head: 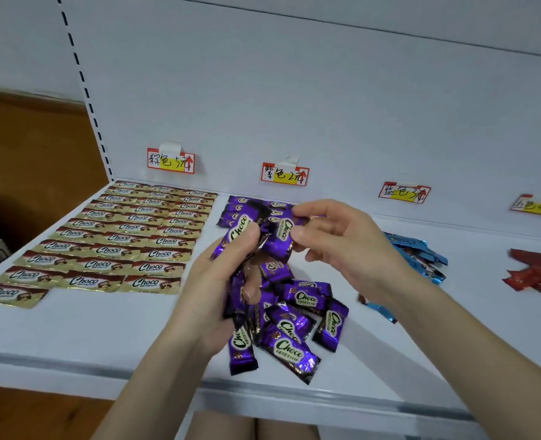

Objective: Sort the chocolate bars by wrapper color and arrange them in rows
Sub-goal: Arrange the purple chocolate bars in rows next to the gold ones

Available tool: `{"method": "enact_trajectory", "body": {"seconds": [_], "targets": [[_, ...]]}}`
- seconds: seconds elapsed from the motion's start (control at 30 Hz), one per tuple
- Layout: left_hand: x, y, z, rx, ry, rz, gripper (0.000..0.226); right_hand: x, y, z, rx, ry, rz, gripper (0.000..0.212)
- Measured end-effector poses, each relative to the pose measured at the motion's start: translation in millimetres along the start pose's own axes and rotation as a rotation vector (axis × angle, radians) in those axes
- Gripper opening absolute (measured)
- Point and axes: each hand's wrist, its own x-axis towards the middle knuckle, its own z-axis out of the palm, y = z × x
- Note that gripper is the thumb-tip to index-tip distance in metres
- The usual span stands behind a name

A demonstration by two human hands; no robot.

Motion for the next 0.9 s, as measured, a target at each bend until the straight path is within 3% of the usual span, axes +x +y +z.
{"method": "enact_trajectory", "body": {"seconds": [0.2, 0.37, 0.5, 0.73, 0.8, 0.9], "targets": [[-4, 5, 7, 0.031, 0.174, 0.023, 0.022, -14, -12, -15, -0.147, 0.000, -0.073, 0.033], [-8, 7, 17, 0.157, 0.124, 0.062, 0.013, -18, -16, -12, -0.154, 0.002, -0.107, 0.020], [-13, 3, 21, 0.198, 0.095, 0.109, 0.027, -18, -12, -10, -0.075, -0.002, -0.094, 0.018], [-16, 9, 26, 0.206, 0.116, 0.138, 0.016, -18, -12, -15, -0.310, -0.204, -0.087, 0.029], [-16, 8, 29, 0.239, 0.106, 0.146, 0.018, -16, -11, -14, -0.378, -0.173, -0.105, 0.024], [-11, 6, 29, 0.245, 0.161, 0.152, 0.015, -16, -2, -10, -0.493, -0.049, -0.278, 0.014]]}}
